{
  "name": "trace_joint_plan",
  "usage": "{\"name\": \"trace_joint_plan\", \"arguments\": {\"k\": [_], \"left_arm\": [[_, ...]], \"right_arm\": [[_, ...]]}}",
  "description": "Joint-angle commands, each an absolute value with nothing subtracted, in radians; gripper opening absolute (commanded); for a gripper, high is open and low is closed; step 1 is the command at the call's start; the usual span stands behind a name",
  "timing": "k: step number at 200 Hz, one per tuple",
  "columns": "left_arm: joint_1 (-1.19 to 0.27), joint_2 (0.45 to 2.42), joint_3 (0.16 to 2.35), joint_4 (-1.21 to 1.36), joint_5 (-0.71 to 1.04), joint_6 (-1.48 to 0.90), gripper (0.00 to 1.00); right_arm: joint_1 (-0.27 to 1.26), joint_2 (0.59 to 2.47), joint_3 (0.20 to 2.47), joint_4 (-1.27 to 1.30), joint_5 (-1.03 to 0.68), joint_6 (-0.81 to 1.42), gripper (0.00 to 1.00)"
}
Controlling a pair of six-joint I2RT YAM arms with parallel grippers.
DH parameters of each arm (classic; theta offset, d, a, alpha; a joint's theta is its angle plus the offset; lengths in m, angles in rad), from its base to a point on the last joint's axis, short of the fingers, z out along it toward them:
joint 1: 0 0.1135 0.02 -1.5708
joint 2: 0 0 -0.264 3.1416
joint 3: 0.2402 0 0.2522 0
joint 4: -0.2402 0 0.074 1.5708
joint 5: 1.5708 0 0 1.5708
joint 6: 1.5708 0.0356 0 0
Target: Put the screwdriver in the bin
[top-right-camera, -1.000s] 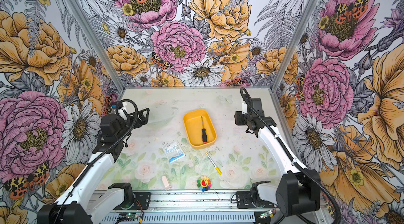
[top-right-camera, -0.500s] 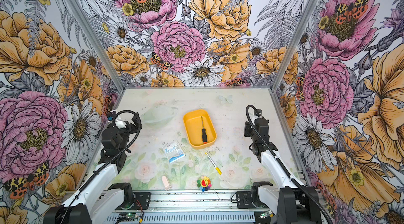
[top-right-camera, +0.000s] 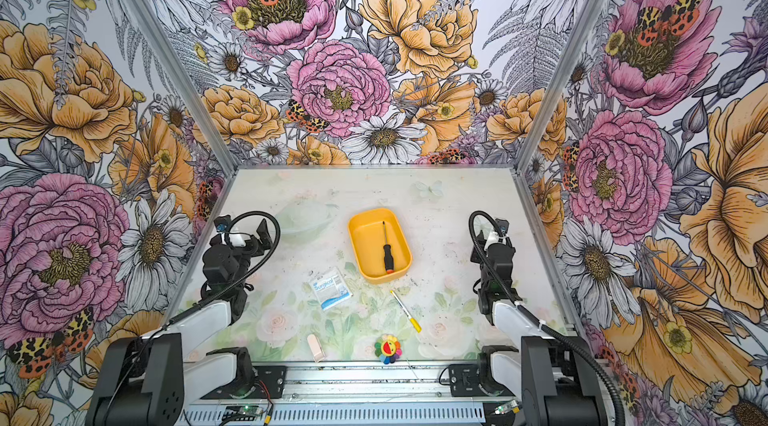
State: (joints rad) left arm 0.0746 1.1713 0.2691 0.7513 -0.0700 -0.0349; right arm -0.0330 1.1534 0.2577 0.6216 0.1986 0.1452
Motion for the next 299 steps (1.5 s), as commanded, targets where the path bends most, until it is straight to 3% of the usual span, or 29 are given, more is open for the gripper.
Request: {"name": "trace_joint_plan", "arguments": {"k": [1,80,143,217,299], "left_arm": [[0.089,1.206,0.285,0.826,-0.027,-0.049,0.99],[0.097,1.398,0.272,1.005,0.005,-0.069,0.99],[0.097,1.568,0.284,1.148,0.030,-0.072,0.99],[0.058,1.554,0.376,0.949,0.044,-0.009,0.99],[0.039,1.552,0.379,0.940,0.010,0.000,0.99]], "right_arm": [[-0.039,1.212,0.249,0.775,0.229,0.132,0.54],[-0.037,1.518,0.317,0.985,0.166,0.130,0.54],[-0.030,1.526,0.334,0.965,0.134,0.108,0.54],[-0.025,1.536,0.398,0.853,0.078,0.080,0.55],[-0.025,1.534,0.399,0.852,0.076,0.080,0.81]]}}
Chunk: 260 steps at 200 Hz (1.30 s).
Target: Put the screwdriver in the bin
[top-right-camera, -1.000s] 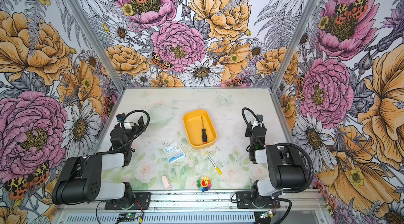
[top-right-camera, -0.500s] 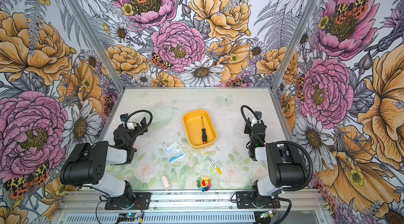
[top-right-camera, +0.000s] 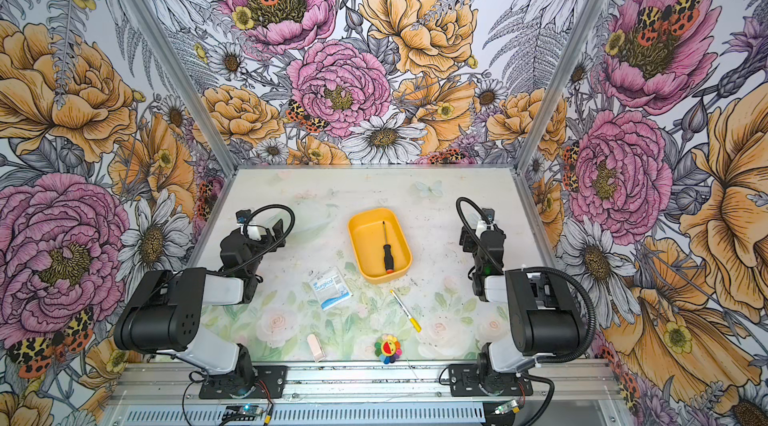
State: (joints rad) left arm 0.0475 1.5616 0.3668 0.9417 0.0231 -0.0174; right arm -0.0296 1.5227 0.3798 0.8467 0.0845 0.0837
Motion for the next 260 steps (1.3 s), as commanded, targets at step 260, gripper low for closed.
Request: {"name": "trace_joint_plan", "arguments": {"k": [260], "left_arm": [[0.035,1.552,0.380,0.939,0.003,0.005,0.99]], "right_arm": [[-0.025,1.535,0.397,0.852,0.078,0.079,1.00]]}}
